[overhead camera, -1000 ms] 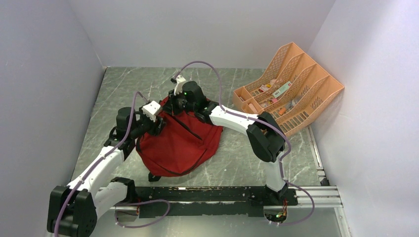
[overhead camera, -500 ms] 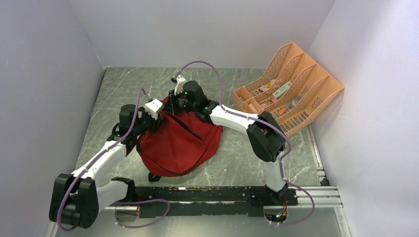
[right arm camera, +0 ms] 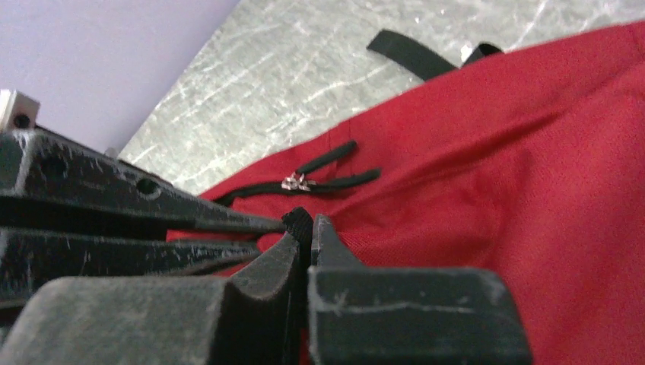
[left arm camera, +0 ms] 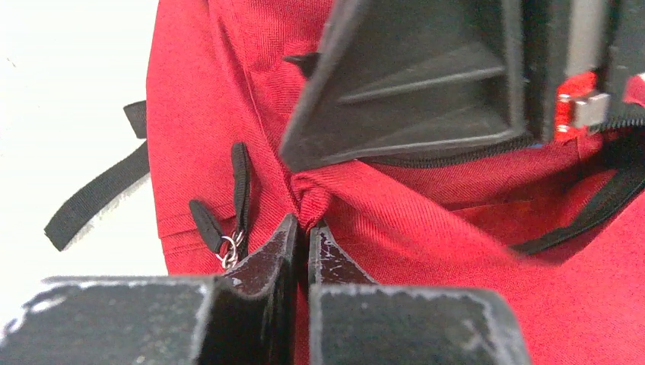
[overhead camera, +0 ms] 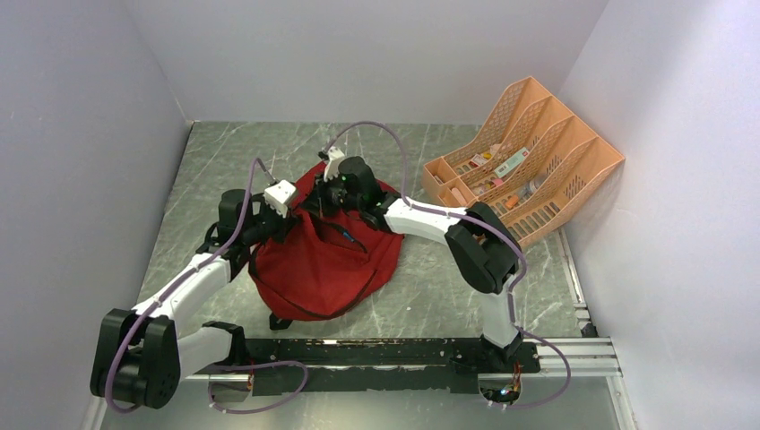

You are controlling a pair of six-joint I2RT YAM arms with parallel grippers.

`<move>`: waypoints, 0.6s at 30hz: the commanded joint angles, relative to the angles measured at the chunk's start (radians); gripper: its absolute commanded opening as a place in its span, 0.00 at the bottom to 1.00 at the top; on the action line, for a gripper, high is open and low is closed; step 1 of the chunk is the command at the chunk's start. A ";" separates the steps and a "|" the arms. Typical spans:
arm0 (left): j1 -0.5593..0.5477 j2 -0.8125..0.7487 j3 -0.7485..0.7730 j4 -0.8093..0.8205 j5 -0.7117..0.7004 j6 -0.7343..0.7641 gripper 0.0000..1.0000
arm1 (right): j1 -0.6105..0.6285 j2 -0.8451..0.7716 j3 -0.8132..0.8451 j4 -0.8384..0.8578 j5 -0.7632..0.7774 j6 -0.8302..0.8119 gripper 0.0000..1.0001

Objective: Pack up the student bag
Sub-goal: Zip the student bag at the center of the board.

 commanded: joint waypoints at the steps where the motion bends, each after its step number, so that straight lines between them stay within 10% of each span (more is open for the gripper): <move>1: 0.011 0.016 0.050 0.018 -0.060 -0.047 0.05 | -0.007 -0.059 -0.078 0.044 -0.011 0.009 0.00; 12: 0.061 0.060 0.064 -0.014 -0.149 -0.100 0.05 | -0.007 -0.174 -0.230 0.148 -0.009 0.025 0.00; 18: 0.063 0.044 0.071 0.040 0.089 -0.135 0.08 | -0.007 -0.179 -0.239 0.204 -0.037 -0.003 0.00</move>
